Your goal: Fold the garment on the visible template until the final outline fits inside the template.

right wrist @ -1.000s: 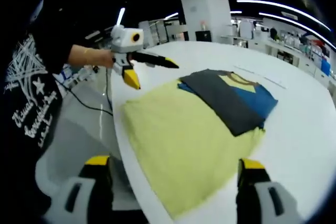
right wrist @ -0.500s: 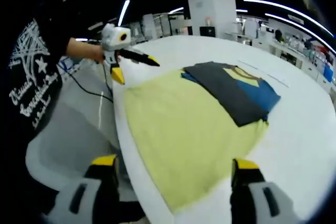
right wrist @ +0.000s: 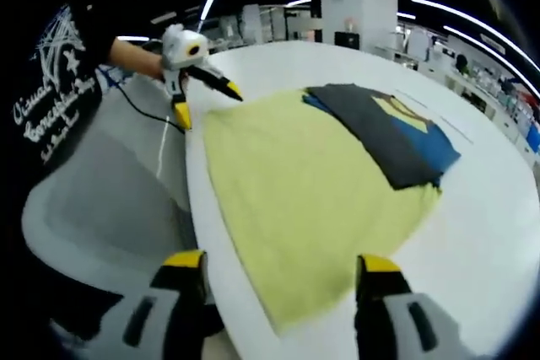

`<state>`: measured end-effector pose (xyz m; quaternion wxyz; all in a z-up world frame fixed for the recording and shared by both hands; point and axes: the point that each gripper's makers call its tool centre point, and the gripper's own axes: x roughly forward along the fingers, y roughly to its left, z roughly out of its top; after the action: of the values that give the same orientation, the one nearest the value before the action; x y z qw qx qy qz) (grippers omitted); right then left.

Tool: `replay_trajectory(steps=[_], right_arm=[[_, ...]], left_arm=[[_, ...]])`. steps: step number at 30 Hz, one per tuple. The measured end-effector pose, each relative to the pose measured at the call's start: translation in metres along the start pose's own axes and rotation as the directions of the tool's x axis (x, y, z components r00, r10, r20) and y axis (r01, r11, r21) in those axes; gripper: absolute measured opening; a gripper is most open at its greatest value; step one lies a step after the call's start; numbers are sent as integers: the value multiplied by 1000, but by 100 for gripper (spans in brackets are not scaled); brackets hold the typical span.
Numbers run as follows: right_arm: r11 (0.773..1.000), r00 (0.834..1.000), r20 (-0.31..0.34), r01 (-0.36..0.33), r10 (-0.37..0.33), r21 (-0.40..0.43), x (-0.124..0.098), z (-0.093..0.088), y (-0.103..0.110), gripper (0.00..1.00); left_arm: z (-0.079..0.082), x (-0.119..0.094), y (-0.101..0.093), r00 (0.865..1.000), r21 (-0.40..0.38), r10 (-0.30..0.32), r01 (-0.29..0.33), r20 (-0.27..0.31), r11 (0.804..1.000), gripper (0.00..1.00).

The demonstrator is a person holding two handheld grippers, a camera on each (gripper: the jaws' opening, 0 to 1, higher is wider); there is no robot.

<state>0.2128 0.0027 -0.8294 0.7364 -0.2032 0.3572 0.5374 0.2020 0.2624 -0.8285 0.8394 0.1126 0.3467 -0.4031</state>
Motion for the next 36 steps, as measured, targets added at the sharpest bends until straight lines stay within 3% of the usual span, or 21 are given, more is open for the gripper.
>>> replay_trajectory(steps=[6,16,20,26,32,36], right_arm=[[1000,1000,-31,-6,5,-18,2,-8,0,59],[996,995,-100,-8,-1,-91,3,-22,2,46],[993,991,-134,11,-27,-116,5,-29,-3,40],[991,991,-130,13,-31,-133,4,-27,-4,36],[991,990,-135,14,-33,-134,5,-26,-8,26],[990,990,-139,18,-38,-141,6,-25,-11,21]], left_arm=[[-10,-1,4,1000,17,3,-3,-19,1000,61],[-20,-2,5,999,54,-7,9,-48,999,53],[-26,-2,9,995,171,12,5,-95,985,49],[-28,2,11,997,144,-1,13,-82,989,46],[-28,4,19,995,126,-4,16,-99,992,38],[-24,7,14,994,141,-7,23,-112,990,34]])
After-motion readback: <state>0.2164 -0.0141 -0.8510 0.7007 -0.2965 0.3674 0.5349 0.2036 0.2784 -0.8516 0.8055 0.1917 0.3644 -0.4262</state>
